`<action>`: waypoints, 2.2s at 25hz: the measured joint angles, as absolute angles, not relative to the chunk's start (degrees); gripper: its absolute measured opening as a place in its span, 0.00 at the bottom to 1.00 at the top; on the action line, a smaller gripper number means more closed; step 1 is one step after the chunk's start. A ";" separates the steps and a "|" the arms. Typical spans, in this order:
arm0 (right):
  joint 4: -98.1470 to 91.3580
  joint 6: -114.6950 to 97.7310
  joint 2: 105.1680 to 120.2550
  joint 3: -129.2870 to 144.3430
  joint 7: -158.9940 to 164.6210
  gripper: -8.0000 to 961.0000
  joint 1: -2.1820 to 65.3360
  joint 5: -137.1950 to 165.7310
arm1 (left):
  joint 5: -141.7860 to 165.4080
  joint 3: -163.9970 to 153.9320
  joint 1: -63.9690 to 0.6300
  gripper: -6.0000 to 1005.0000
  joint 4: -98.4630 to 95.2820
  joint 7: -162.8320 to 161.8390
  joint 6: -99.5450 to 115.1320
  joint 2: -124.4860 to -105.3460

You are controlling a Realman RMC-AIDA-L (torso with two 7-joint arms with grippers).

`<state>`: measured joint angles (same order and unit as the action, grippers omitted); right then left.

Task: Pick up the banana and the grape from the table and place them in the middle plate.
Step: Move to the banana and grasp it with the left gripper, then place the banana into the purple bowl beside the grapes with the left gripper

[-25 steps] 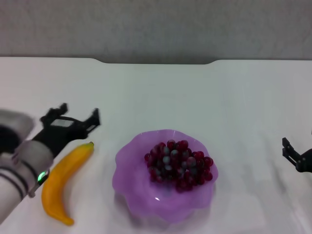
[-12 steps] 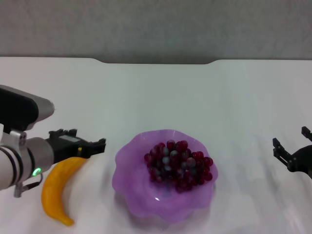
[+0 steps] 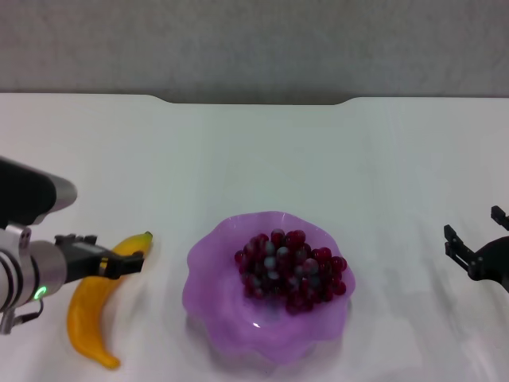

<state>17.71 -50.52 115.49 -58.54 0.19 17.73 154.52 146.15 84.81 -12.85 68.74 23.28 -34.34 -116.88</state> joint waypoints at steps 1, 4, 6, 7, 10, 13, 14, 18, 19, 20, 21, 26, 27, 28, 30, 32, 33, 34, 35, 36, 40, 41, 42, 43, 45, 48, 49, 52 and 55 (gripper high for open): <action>17.71 -50.59 115.49 -58.54 0.18 0.87 17.71 154.54 | 146.33 84.96 -12.86 0.86 68.13 23.32 -34.34 -116.87; 17.80 -50.60 115.49 -58.53 0.18 0.87 17.64 154.57 | 146.77 85.21 -13.01 0.86 66.37 23.59 -34.39 -116.85; 18.05 -50.57 115.49 -58.53 0.18 0.87 17.47 154.60 | 147.62 85.19 -13.20 0.86 65.53 23.61 -34.39 -116.86; 18.16 -50.59 115.49 -58.53 0.18 0.87 17.39 154.61 | 148.30 85.16 -13.27 0.86 65.27 23.53 -34.23 -116.89; 18.22 -50.65 115.49 -58.53 0.18 0.87 17.35 154.63 | 149.38 85.11 -13.40 0.86 64.30 23.26 -33.23 -116.93; 18.22 -50.66 115.49 -58.53 0.16 0.87 17.36 154.77 | 149.41 85.14 -13.43 0.86 62.92 23.23 -32.32 -116.94; 18.21 -50.68 115.49 -58.53 0.14 0.87 17.37 154.78 | 149.41 85.13 -13.45 0.86 62.75 23.23 -32.28 -116.94; 18.20 -50.70 115.49 -58.53 0.10 0.87 17.41 154.59 | 149.48 84.94 -13.46 0.86 62.37 23.21 -32.35 -116.96; 18.19 -50.63 115.49 -58.53 0.10 0.87 17.43 154.58 | 149.49 84.88 -13.46 0.86 62.27 23.21 -32.36 -116.97; 18.19 -50.56 115.49 -58.53 0.08 0.87 17.45 154.58 | 149.50 84.81 -13.46 0.86 62.12 23.21 -32.46 -116.98; 18.19 -50.51 115.49 -58.53 0.06 0.87 17.49 154.57 | 149.50 84.77 -13.46 0.86 62.02 23.21 -32.58 -116.98; 18.19 -50.44 115.49 -58.53 0.05 0.87 17.58 154.54 | 149.51 84.72 -13.75 0.86 61.10 23.25 -32.87 -116.98; 18.19 -50.43 115.49 -58.53 0.05 0.87 17.58 154.54 | 149.51 84.72 -13.83 0.86 61.06 23.24 -32.86 -117.00; 18.19 -50.42 115.49 -58.53 0.05 0.87 17.57 154.53 | 149.51 84.72 -13.85 0.86 61.05 23.19 -32.85 -117.02; 18.19 -50.41 115.49 -58.53 0.04 0.87 17.55 154.51 | 149.51 84.73 -13.87 0.86 61.04 23.05 -32.81 -117.07; 18.19 -50.39 115.49 -58.53 0.03 0.87 17.56 154.51 | 149.51 84.78 -14.02 0.86 60.87 22.99 -32.81 -117.08; 18.19 -50.38 115.49 -58.54 0.03 0.87 17.56 154.51 | 149.51 84.82 -14.11 0.86 60.75 22.98 -32.83 -117.08; 18.19 -50.37 115.49 -58.53 0.03 0.87 17.55 154.51 | 149.51 84.86 -14.22 0.86 60.61 22.96 -32.84 -117.08; 18.19 -50.37 115.49 -58.53 0.03 0.87 17.53 154.51 | 149.51 84.92 -14.30 0.86 60.49 22.95 -32.84 -117.08; 18.19 -50.35 115.49 -58.53 0.03 0.87 17.51 154.50 | 149.51 84.95 -14.32 0.86 60.44 22.94 -32.84 -117.08; 18.19 -50.35 115.49 -58.53 0.03 0.87 17.60 154.51 | 149.50 84.91 -14.33 0.74 60.44 22.77 -32.62 -117.08; 18.19 -50.35 115.49 -58.53 0.03 0.87 17.63 154.51 | 149.50 84.91 -14.32 0.70 60.44 22.77 -32.57 -117.07; 18.19 -50.35 115.49 -58.53 0.03 0.87 17.68 154.51 | 149.50 84.92 -14.33 0.65 60.44 22.76 -32.50 -117.04; 18.19 -50.35 115.49 -58.53 0.03 0.87 17.68 154.51 | 149.50 84.93 -14.33 0.60 60.44 22.76 -32.49 -117.03; 18.19 -50.35 115.49 -58.53 0.04 0.87 17.65 154.51 | 149.50 84.95 -14.33 0.50 60.45 22.74 -32.47 -117.03; 18.19 -50.35 115.49 -58.53 0.05 0.87 17.49 154.51 | 149.50 85.14 -13.99 0.50 61.84 22.19 -32.82 -117.06; 18.18 -50.35 115.48 -58.54 0.05 0.87 17.46 154.51 | 149.47 85.19 -13.59 0.50 63.15 21.91 -33.33 -117.05; 17.93 -50.36 115.49 -58.54 0.06 0.87 17.40 154.51 | 149.08 85.25 -11.99 0.50 67.92 21.53 -35.28 -116.95; 17.66 -50.36 115.48 -58.54 0.05 0.87 17.50 154.51 | 147.28 84.96 -10.51 0.50 73.00 21.40 -37.51 -116.99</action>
<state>17.66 -50.36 115.48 -58.54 0.05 17.50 154.51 147.28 84.96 -10.51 73.00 21.40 -37.51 -116.99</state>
